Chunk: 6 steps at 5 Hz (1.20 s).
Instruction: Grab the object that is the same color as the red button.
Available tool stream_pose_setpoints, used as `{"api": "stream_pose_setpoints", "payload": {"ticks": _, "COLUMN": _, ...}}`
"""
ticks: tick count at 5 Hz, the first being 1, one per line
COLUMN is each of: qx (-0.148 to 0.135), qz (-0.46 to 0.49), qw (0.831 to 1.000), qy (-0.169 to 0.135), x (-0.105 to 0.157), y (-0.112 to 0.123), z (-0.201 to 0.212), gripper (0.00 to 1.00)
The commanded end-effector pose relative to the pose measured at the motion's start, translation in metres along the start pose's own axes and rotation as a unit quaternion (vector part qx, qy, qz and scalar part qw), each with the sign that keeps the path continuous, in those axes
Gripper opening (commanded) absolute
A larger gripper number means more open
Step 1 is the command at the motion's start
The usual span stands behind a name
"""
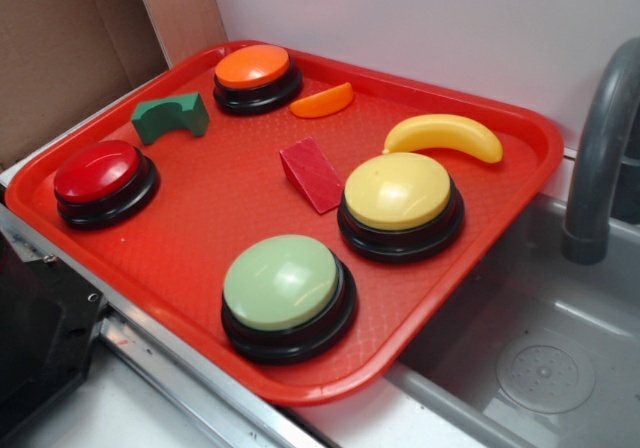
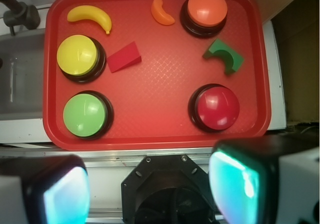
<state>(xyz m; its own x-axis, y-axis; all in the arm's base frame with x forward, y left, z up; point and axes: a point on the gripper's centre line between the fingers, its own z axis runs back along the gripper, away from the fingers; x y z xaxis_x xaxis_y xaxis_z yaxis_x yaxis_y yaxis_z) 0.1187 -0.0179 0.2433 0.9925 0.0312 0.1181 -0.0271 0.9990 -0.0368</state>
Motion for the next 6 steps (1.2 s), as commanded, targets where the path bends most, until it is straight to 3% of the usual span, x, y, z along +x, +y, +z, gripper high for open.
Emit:
{"api": "stream_pose_setpoints", "payload": {"ticks": 1, "qx": 0.0, "qz": 0.0, "qw": 1.0, "qy": 0.0, "x": 0.0, "y": 0.0, "z": 0.0, "gripper": 1.0}}
{"api": "stream_pose_setpoints", "payload": {"ticks": 2, "qx": 0.03, "qz": -0.109, "qw": 0.993, "qy": -0.028, "x": 0.031, "y": 0.001, "z": -0.005, "gripper": 1.0}}
{"api": "stream_pose_setpoints", "payload": {"ticks": 3, "qx": 0.057, "qz": -0.237, "qw": 0.969, "qy": -0.046, "x": 0.073, "y": -0.002, "z": -0.023, "gripper": 1.0}}
{"api": "stream_pose_setpoints", "payload": {"ticks": 4, "qx": 0.054, "qz": -0.358, "qw": 0.931, "qy": -0.045, "x": 0.108, "y": -0.018, "z": -0.047, "gripper": 1.0}}
{"api": "stream_pose_setpoints", "payload": {"ticks": 5, "qx": 0.039, "qz": -0.473, "qw": 0.88, "qy": -0.025, "x": 0.136, "y": -0.031, "z": -0.083, "gripper": 1.0}}
{"api": "stream_pose_setpoints", "payload": {"ticks": 6, "qx": 0.042, "qz": -0.583, "qw": 0.811, "qy": 0.009, "x": 0.137, "y": -0.043, "z": -0.107, "gripper": 1.0}}
